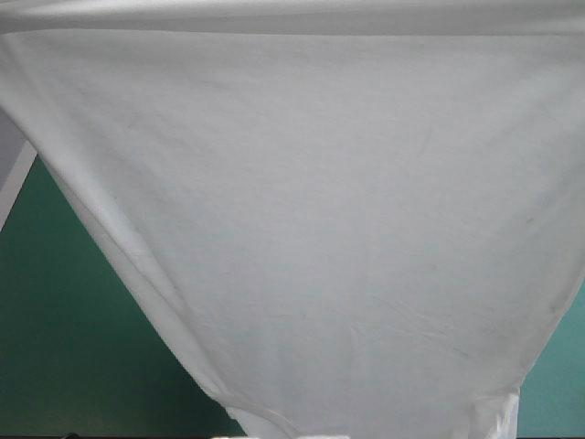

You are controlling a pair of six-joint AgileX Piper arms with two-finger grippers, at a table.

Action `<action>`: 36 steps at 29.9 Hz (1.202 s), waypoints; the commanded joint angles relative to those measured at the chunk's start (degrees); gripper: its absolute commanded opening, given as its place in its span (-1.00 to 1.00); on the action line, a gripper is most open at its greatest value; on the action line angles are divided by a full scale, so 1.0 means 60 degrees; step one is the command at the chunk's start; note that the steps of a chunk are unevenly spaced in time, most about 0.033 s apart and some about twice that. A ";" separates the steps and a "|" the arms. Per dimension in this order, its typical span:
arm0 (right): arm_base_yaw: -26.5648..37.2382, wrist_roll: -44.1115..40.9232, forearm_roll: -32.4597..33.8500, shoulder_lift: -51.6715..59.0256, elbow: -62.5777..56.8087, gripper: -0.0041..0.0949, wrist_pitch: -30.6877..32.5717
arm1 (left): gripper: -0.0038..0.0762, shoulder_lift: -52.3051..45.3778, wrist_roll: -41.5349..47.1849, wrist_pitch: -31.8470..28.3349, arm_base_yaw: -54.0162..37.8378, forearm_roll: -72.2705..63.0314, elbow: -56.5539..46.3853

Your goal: Fold the cloth

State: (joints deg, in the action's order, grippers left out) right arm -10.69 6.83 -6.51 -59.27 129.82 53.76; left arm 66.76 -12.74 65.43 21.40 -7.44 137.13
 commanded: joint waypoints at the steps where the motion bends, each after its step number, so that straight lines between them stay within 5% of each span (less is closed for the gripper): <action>1: 0.0012 0.0093 0.0998 -0.0573 0.0064 -0.93 -0.0877 | -0.93 0.0262 -0.0057 -0.0887 0.0017 0.0717 0.0143; 10: 0.0012 -0.0487 0.2252 -0.2882 0.0064 -0.95 -0.0769 | -0.93 0.2198 -0.0080 -0.1004 0.0017 0.0675 0.0054; 19: 0.0012 -0.1685 0.3785 -0.5133 0.0064 -0.95 -0.1245 | -0.93 0.4841 -0.0080 -0.2244 0.0017 0.0643 -0.0208; 36: 0.0033 -0.2060 0.3866 -0.9698 0.0064 -0.95 -0.0809 | -0.93 1.0310 -0.0080 -0.4678 0.0017 0.0685 -0.0208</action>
State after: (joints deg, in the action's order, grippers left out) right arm -10.79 -5.51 14.86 -117.09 128.68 51.89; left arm 129.29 -13.19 44.20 21.40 -2.75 134.42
